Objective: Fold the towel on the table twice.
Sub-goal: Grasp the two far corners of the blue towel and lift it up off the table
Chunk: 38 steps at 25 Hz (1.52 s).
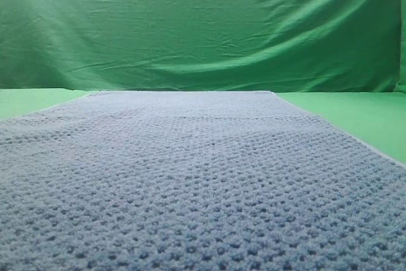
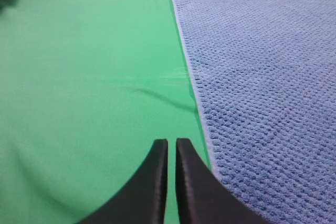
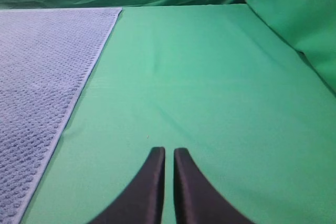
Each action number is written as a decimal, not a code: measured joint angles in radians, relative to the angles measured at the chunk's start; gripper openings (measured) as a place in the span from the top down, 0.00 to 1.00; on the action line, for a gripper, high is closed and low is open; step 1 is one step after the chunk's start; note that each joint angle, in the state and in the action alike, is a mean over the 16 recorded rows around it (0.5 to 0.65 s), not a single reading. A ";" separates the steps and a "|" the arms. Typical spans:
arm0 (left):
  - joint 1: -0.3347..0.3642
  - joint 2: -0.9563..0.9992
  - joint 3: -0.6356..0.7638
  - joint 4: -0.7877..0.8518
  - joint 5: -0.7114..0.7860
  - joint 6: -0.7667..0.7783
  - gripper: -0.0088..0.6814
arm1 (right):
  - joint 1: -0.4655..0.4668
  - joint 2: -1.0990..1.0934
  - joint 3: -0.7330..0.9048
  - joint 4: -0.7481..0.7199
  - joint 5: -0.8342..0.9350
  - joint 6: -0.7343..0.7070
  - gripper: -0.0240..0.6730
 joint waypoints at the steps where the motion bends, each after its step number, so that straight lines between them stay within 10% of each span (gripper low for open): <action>1: 0.000 0.000 0.000 0.000 0.000 0.000 0.91 | 0.000 0.000 0.000 0.000 0.000 0.000 0.89; 38: 0.000 0.000 0.002 -0.051 -0.258 -0.022 0.91 | 0.000 0.000 0.002 0.001 -0.194 0.002 0.89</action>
